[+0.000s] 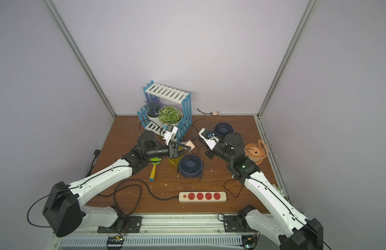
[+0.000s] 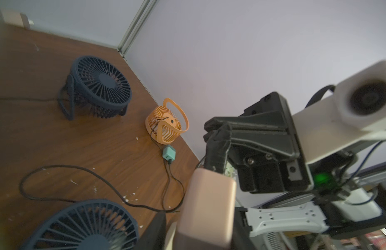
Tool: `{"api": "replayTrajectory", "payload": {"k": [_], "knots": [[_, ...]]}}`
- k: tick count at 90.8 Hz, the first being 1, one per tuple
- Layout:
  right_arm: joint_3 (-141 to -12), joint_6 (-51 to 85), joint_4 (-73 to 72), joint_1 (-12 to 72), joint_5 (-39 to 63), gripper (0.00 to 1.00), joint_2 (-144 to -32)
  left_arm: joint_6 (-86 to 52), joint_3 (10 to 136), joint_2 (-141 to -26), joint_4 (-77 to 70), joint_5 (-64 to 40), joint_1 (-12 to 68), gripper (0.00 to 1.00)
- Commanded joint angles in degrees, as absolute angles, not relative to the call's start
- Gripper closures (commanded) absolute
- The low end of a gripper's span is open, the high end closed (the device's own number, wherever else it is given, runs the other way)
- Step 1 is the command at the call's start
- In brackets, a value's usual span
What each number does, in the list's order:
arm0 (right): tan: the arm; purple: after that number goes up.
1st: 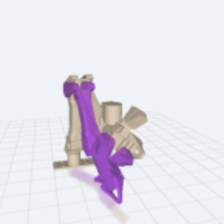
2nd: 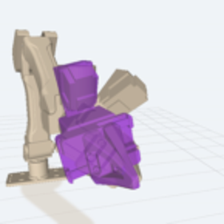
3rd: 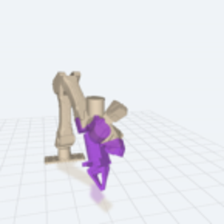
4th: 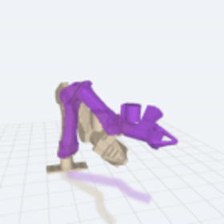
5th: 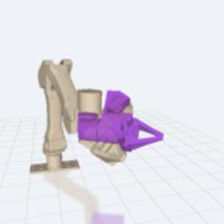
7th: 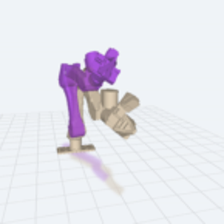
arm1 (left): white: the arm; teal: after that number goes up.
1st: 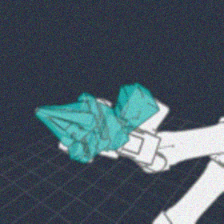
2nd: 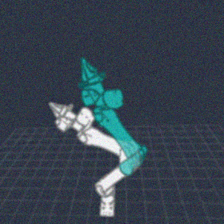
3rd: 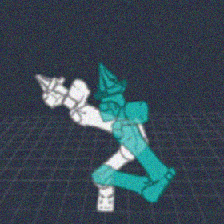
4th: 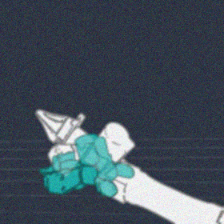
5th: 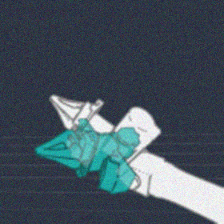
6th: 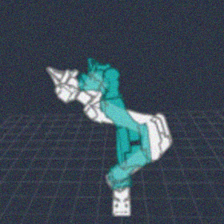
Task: Plug the desk fan into the power strip
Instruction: Pick up the plug from the center of the board.
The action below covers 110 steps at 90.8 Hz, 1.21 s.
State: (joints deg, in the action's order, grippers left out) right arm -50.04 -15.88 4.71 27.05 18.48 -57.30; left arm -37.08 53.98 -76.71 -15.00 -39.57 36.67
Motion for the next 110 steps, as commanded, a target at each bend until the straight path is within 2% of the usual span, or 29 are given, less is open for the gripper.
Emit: {"api": "replayTrajectory", "payload": {"k": [1,8,11,14,22,23,24,30,38,51,61,68,78,91,110], "knots": [[-49.53,-12.64,2.16,27.42,19.67,1.0,-57.08,-35.86,54.05,-75.81,-14.94,-38.48,37.35,0.73],[-49.77,-10.41,2.8,27.41,17.95,0.98,-57.15,-35.31,53.08,-74.76,-14.01,-37.38,37.35,0.84],[-50.08,-9.67,3.53,27.42,17.47,0.83,-57.02,-34.82,52.77,-74.23,-13.39,-36.77,37.35,0.86],[-50.36,-8.54,4.69,27.42,17.41,0.63,-56.69,-34.25,52.52,-73.75,-12.52,-36.04,37.35,0.88],[-50.96,-5.37,8.55,27.42,15.53,0.35,-55.18,-31.74,52.78,-72.85,-7.81,-33.31,37.35,0.9],[-50.96,-5.37,8.55,27.42,15.53,0.35,-55.18,-31.47,52.93,-72.77,-7.29,-32.91,37.35,0.9],[-50.97,-4.05,9.56,27.42,15.18,0.28,-54.66,-30.98,53.05,-72.73,-6.37,-32.5,37.35,0.9],[-51.16,-1.23,12.35,27.22,14.14,0.18,-53.69,-28.42,54.3,-72.82,-1.27,-30.54,37.32,0.9],[-51.78,2.83,16.45,26.72,16.25,0.11,-52.89,-25.55,56.88,-73.66,5.14,-29.02,37.22,0.9],[-51.39,13.82,14.25,24.73,35.52,0.1,-53.49,-24.08,59.25,-75.17,9.24,-30.66,36.56,0.91],[-46.76,27.07,1.11,24.2,47.83,0.18,-54.46,-24.58,59.31,-76.1,6.47,-37.3,35.48,0.92],[-43.85,32.75,-5.03,23.16,50.33,0.22,-55.36,-26.26,58.61,-76.85,1.72,-44.31,34.44,0.92],[-43.19,33.32,-2.21,20.5,51.22,0.22,-56.26,-29.73,57.9,-78.44,-5.61,-52.47,33.42,0.93],[-42.89,32.63,-0.02,20.01,54.69,0.23,-56.27,-28.79,59.47,-80.0,-5.5,-56.53,33.48,0.95],[-42.85,39.26,-8.53,20.03,61.23,0.26,-57.83,-27.57,60.24,-80.76,-5.22,-61.13,34.46,0.94]]}}
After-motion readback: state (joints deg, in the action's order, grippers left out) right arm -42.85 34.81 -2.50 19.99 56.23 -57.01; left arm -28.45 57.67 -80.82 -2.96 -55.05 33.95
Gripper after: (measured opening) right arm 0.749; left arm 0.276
